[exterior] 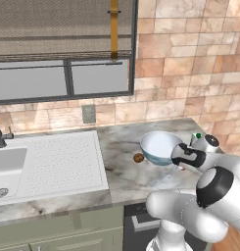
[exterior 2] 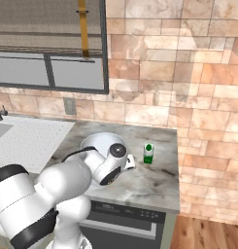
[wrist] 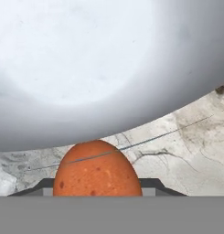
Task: Gather the eggs and milk located in the vicinity of the sink area and place them right next to the bowl.
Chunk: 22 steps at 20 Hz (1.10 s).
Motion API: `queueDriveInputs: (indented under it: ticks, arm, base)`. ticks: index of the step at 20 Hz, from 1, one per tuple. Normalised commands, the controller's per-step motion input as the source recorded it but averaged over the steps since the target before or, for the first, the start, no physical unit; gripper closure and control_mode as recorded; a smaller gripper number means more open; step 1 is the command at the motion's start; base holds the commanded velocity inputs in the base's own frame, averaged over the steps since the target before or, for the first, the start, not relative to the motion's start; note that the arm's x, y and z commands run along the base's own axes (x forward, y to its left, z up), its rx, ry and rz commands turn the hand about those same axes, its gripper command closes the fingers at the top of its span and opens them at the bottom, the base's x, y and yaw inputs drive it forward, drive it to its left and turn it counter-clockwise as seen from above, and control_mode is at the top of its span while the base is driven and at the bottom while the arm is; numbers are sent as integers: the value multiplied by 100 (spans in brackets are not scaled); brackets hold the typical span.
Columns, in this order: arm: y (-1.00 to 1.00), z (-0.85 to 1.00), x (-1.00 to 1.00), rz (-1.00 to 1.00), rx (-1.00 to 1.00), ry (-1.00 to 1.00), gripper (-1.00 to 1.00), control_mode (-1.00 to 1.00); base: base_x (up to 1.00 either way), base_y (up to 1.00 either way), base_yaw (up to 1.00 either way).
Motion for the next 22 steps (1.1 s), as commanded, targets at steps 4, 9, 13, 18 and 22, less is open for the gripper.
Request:
queueDriveInputs:
  ticks: [4, 9, 13, 18, 22]
  arm:
    - [6, 0, 0, 0, 0, -3, -100, -100]
    - [-1, 0, -24, 0, 0, -8, -100, -100]
    - [0, 0, -18, 0, 0, -10, -100, -100]
    - [0, 7, -16, 0, 1, -20, -100, -100]
    - [0, 28, -20, 0, 3, -28, -100, -100]
  base:
    - [0, 0, 0]
    - [0, 0, 0]
    - [0, 0, 0]
    - [0, 0, 0]
    - [0, 0, 0]
